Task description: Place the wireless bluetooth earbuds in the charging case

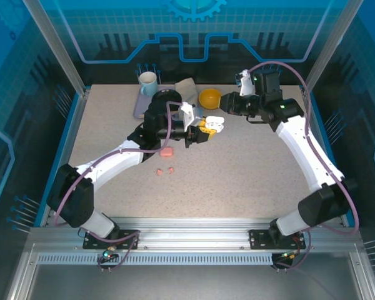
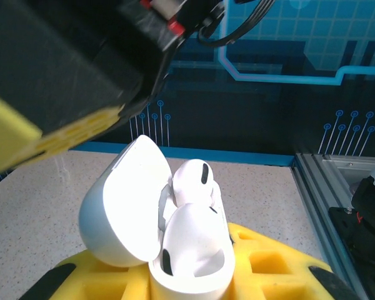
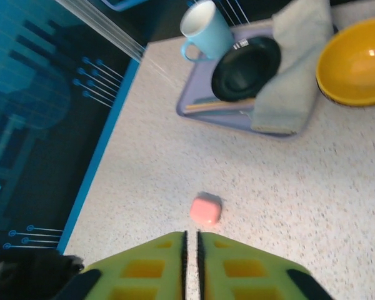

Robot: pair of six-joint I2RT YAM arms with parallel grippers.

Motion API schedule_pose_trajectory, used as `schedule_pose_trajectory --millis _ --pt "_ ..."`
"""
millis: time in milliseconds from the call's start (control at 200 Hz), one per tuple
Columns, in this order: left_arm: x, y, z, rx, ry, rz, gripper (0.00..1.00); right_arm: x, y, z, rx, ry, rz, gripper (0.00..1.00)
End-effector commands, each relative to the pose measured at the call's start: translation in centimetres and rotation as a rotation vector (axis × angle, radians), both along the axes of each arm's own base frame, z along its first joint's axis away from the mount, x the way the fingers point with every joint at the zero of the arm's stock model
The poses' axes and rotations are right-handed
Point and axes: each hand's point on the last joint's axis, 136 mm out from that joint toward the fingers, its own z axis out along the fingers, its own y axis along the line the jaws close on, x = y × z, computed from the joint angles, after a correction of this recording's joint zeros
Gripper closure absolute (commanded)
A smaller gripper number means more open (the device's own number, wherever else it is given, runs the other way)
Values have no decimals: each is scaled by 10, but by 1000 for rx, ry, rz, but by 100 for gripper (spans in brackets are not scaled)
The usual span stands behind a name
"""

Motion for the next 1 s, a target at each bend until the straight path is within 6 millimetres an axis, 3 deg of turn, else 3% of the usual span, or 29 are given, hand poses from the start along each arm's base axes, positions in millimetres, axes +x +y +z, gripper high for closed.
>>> schedule_pose_trajectory --millis 0,215,360,500,720,825,995 --pt "4 -3 -3 1 7 -7 100 -10 11 5 -37 12 41 88" --pt "20 -5 -11 21 53 42 100 -53 28 -8 -90 32 140 92" --pt "36 0 -7 -8 94 87 100 -83 14 -19 -95 56 121 92" --pt "46 4 -7 -20 106 117 100 -96 -2 -26 -79 66 72 92" --pt "59 -1 -24 -5 200 150 100 -76 -56 -37 -58 96 -182 88" --pt "74 -16 -50 -3 377 153 100 -65 -87 -60 -91 146 -331 86" --pt "89 -57 -102 47 729 162 100 -57 -115 -100 -96 209 -469 85"
